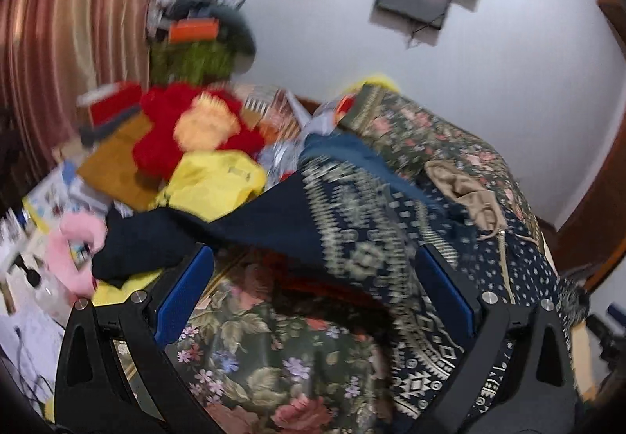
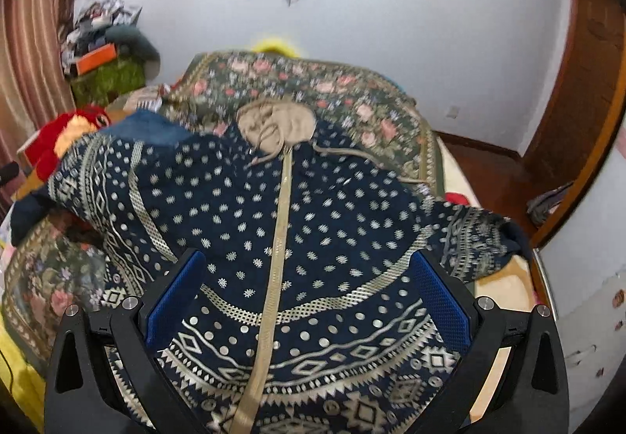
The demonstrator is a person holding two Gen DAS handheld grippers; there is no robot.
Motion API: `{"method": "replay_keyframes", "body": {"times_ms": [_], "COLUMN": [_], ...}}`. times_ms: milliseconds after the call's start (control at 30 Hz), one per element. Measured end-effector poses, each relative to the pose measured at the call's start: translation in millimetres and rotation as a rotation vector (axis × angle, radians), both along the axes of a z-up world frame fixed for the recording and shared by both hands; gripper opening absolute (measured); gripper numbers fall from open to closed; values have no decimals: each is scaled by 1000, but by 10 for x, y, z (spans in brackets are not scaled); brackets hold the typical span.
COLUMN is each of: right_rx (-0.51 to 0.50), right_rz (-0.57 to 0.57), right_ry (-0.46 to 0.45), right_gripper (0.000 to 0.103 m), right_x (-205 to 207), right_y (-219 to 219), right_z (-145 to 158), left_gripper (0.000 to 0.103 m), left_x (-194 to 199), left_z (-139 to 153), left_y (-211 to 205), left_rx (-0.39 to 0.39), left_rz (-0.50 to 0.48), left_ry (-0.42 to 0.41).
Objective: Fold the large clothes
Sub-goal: 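Grasp the navy jacket's sleeve with the left gripper and lift it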
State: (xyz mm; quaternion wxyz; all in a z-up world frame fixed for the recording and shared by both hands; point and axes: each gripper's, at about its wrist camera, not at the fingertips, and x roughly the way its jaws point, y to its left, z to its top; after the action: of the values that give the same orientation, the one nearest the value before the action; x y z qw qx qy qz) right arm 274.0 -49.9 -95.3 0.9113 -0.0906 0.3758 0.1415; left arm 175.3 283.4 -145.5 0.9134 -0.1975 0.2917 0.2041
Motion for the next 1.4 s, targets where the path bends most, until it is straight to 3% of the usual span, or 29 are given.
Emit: {"method": "replay_keyframes", "body": {"times_ms": [167, 333, 500, 600, 800, 867, 967, 1200, 1400], "right_rx": [-15, 6, 14, 9, 17, 18, 23, 41, 62], "right_rz": [7, 10, 1, -5, -10, -11, -12, -18, -13], "right_ry": [60, 125, 157, 174, 174, 173, 170, 156, 128], "right_gripper": [103, 103, 103, 103, 103, 103, 103, 103, 103], "right_x": [186, 319, 374, 391, 390, 389, 377, 351, 377], "right_y": [84, 131, 138, 132, 102, 96, 81, -18, -132], "right_z": [-168, -294, -375, -418, -391, -376, -348, -232, -124], "left_gripper": [103, 102, 91, 78, 43, 19, 5, 3, 3], "left_x": [59, 161, 259, 326, 476, 533, 564, 664, 1008], "left_z": [-328, -765, -1023, -1139, -1239, -1208, -1041, 23, 868], "left_y": [559, 1047, 1354, 1513, 1740, 1748, 1710, 1265, 588], "left_rx": [-232, -535, -657, -699, -653, -608, -520, -200, -28], "left_rz": [0, 7, 60, 102, 191, 210, 205, 114, -77], "left_ry": [21, -1, -42, -39, 20, 60, 79, -35, -158]}}
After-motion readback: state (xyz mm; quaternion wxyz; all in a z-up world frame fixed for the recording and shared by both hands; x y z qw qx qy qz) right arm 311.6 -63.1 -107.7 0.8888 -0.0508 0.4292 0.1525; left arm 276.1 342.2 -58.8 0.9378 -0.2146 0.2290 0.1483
